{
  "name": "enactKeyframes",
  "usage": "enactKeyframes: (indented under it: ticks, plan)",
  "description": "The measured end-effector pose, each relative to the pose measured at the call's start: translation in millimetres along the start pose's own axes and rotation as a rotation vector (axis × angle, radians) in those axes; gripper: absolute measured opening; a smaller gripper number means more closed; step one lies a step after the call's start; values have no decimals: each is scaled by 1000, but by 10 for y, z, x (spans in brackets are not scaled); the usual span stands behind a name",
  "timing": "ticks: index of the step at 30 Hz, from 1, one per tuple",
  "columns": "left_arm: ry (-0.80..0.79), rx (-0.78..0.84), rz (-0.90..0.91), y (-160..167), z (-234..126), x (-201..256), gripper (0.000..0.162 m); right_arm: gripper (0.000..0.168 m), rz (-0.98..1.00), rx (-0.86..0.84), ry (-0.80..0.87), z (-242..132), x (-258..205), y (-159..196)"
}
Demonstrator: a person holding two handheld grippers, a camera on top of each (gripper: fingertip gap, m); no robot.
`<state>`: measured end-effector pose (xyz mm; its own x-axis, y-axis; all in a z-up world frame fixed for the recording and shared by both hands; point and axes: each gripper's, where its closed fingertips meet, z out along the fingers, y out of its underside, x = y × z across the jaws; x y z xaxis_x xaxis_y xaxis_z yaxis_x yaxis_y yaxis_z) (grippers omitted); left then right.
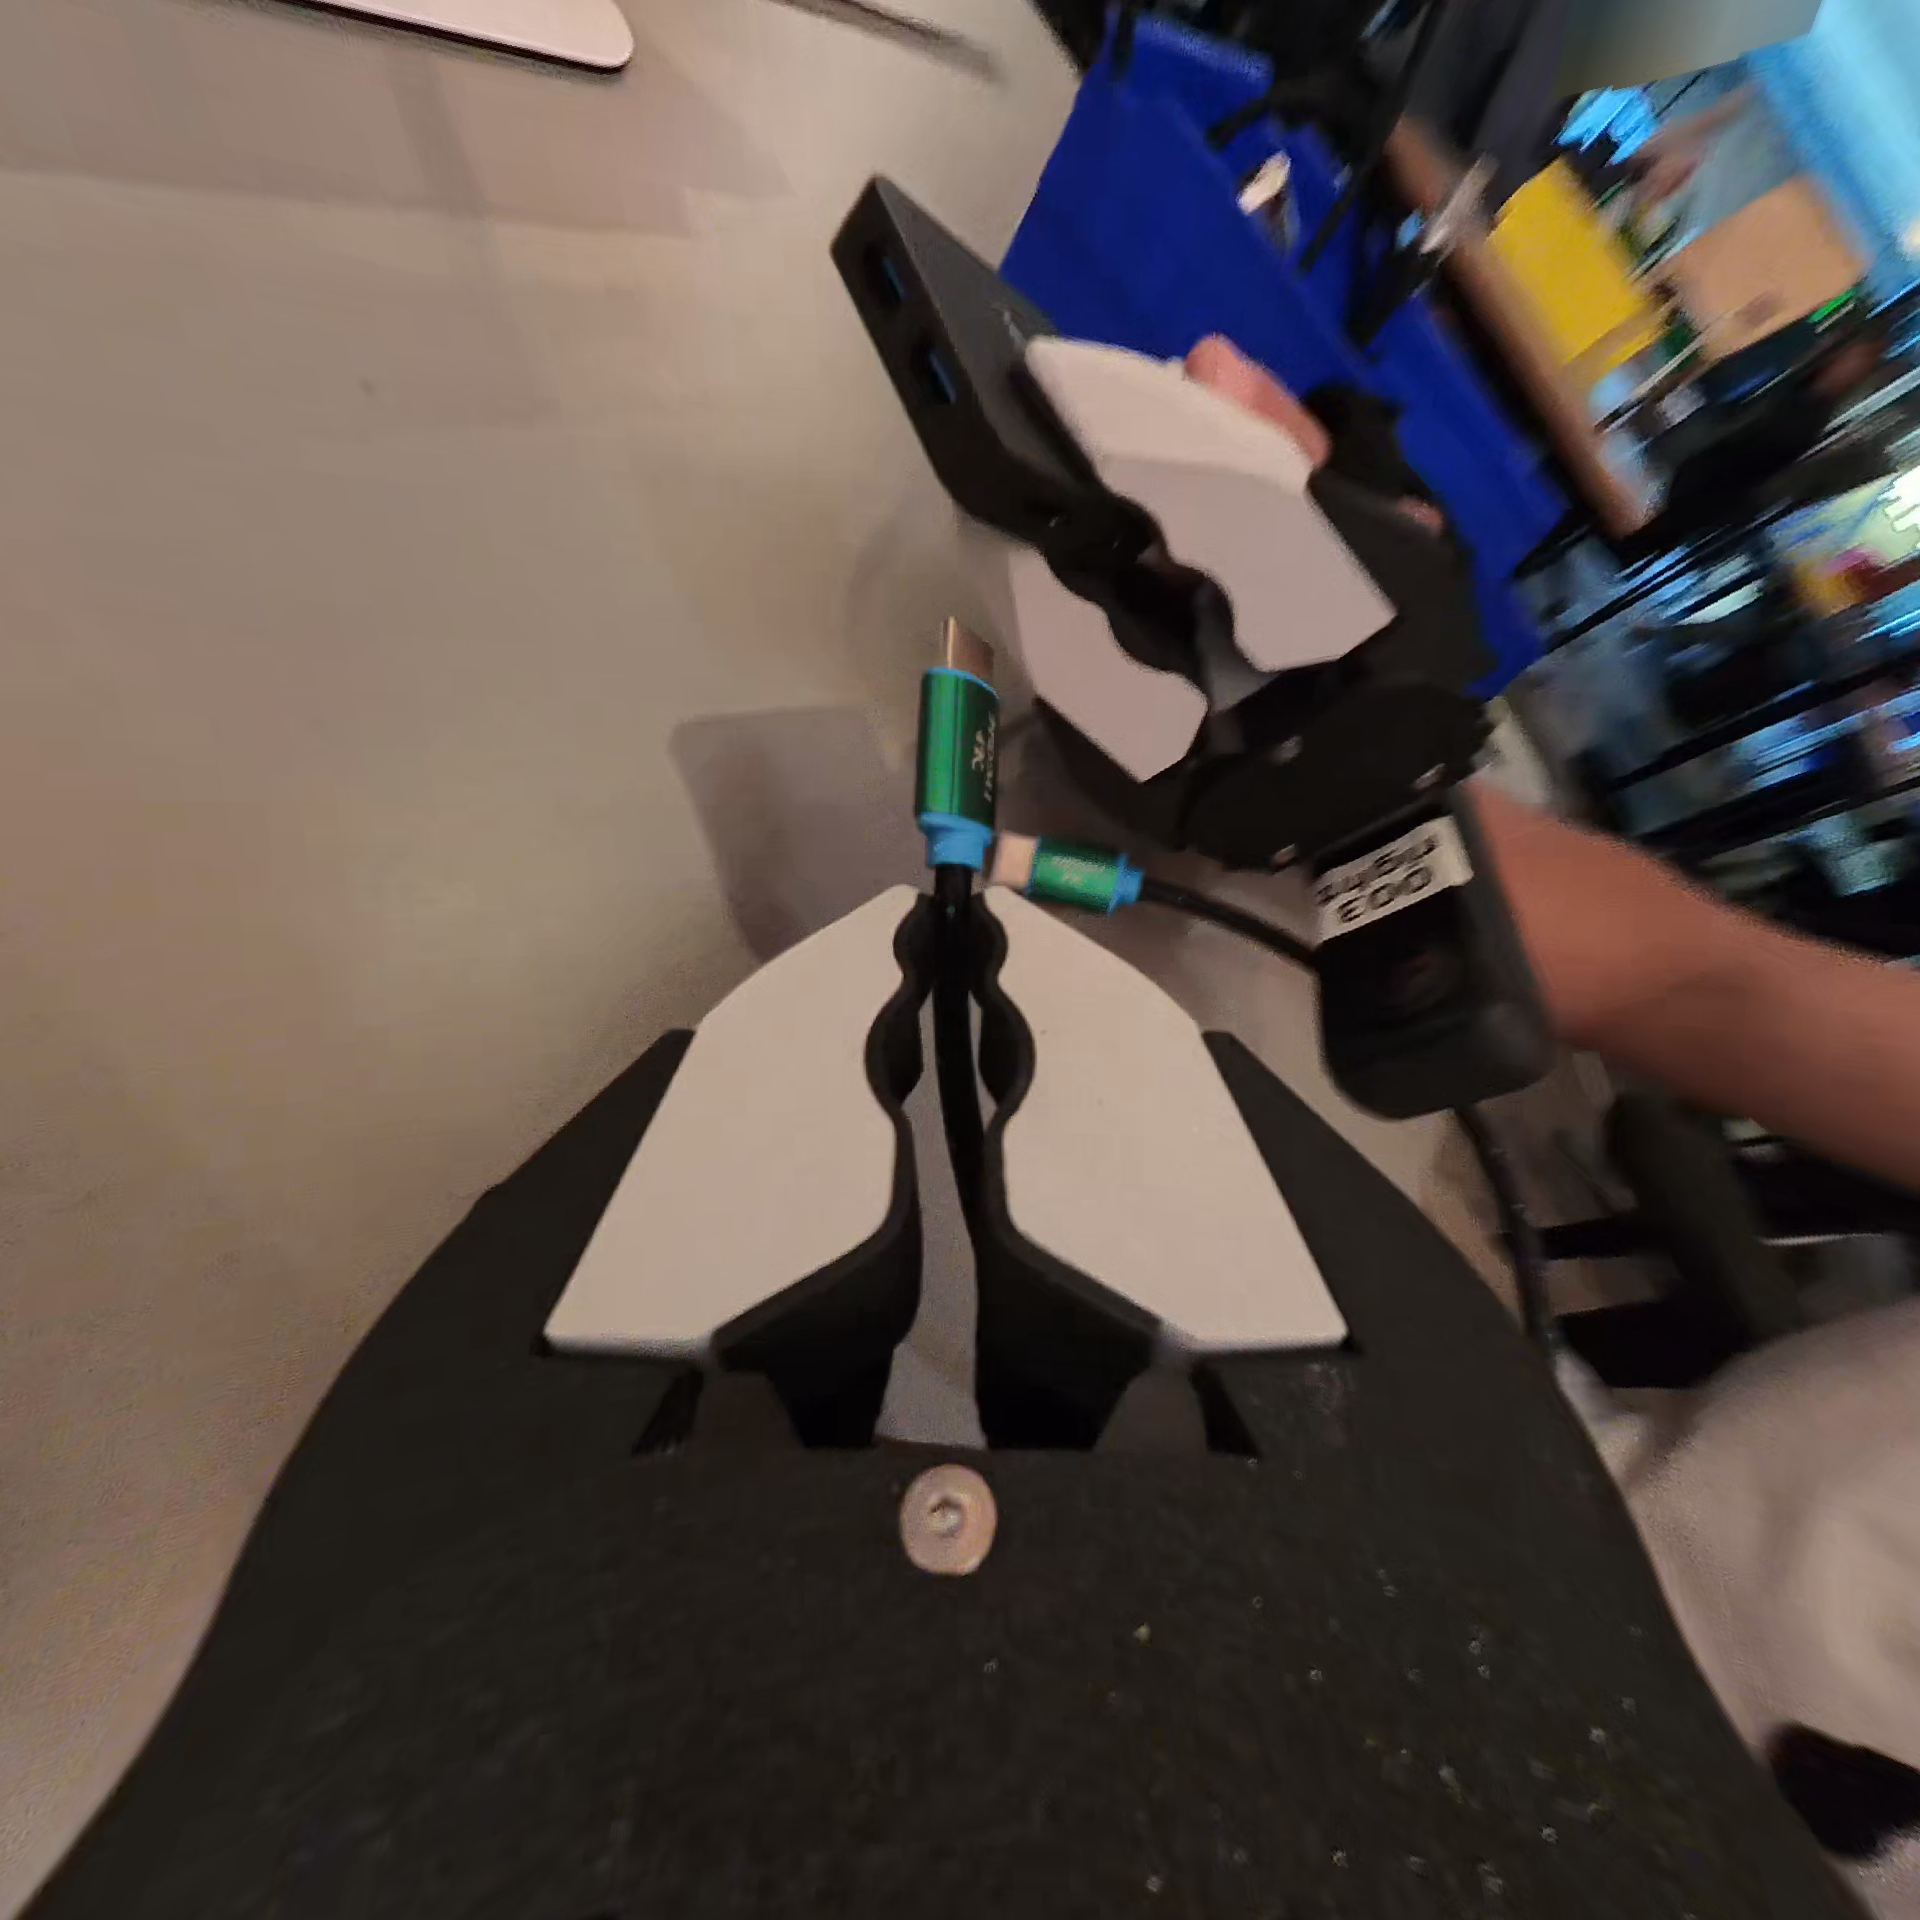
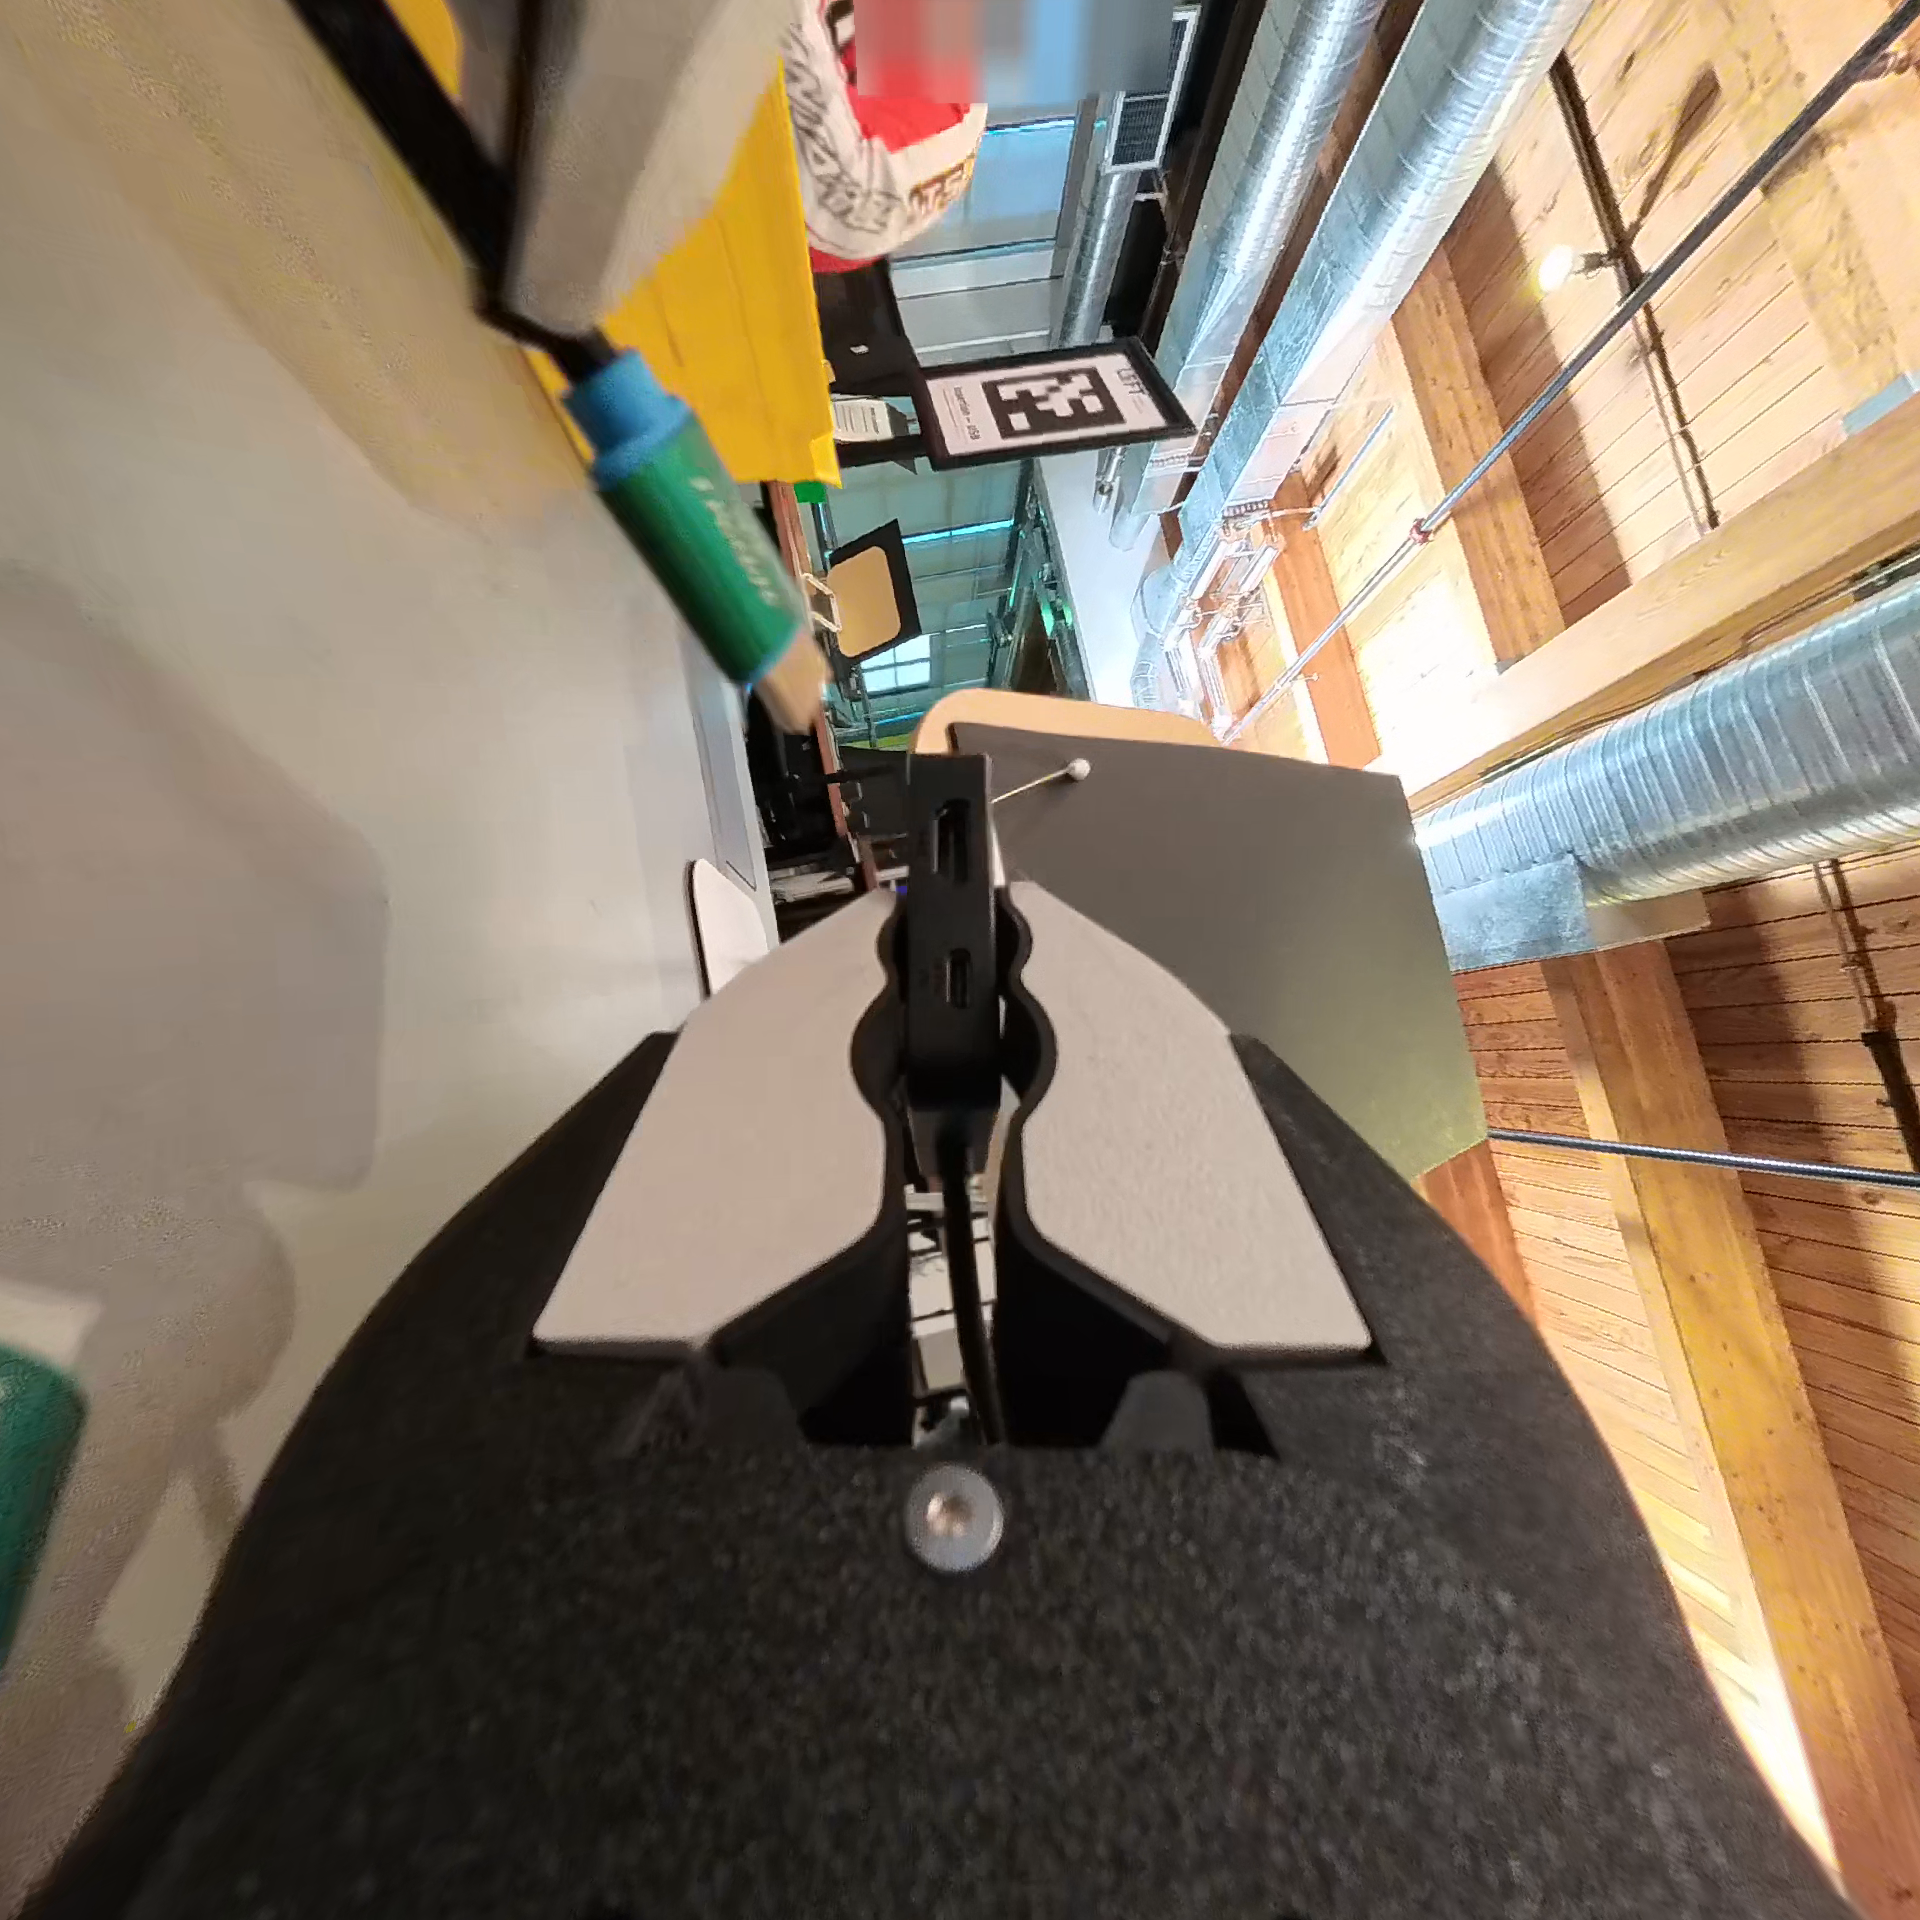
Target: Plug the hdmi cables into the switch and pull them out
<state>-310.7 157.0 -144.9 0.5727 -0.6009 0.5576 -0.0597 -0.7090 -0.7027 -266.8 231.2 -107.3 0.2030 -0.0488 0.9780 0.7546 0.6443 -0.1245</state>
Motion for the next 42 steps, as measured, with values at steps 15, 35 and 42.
enactKeyframes:
  ticks: [15,35,42]
  plan:
    - [246,85,-364,-19,77,137,6,13,-139,11,22,-6,-51,-168]
    - [245,140,-218,-69,161,218,7,13,-155,12,139,-42,90,-200]
    - [303,168,-176,-112,201,292,14,13,-142,25,125,-54,80,-198]
